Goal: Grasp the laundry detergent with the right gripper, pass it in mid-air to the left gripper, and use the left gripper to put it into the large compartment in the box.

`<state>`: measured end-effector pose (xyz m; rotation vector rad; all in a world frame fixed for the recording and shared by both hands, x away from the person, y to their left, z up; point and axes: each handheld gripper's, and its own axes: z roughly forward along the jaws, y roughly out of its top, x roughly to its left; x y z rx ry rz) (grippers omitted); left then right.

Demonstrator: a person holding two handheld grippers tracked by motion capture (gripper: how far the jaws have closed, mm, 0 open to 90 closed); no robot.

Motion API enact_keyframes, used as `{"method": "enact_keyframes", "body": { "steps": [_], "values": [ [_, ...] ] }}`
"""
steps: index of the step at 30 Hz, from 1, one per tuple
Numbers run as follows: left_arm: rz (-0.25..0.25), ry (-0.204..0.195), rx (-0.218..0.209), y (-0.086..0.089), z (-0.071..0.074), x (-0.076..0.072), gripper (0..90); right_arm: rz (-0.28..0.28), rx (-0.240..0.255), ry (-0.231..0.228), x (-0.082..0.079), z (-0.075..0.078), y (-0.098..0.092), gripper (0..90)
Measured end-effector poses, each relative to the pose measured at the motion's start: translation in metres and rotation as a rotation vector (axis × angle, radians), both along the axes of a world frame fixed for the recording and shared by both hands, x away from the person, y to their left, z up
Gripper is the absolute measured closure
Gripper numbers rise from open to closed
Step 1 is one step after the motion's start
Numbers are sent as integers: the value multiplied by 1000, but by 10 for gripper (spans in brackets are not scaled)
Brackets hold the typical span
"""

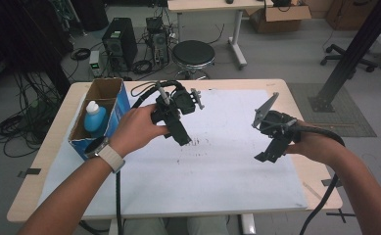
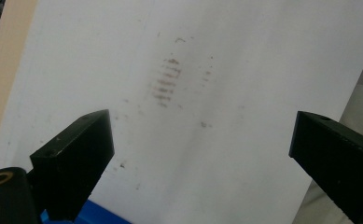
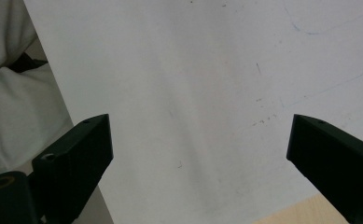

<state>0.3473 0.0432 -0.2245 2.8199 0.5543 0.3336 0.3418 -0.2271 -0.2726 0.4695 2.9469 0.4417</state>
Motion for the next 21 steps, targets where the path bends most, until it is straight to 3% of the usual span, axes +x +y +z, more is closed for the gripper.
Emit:
{"method": "enact_keyframes", "body": {
  "steps": [21],
  "values": [
    [-4,2,-2,2,0,3,71,11,-8,-3,-1,-1,2,69]
  ]
}}
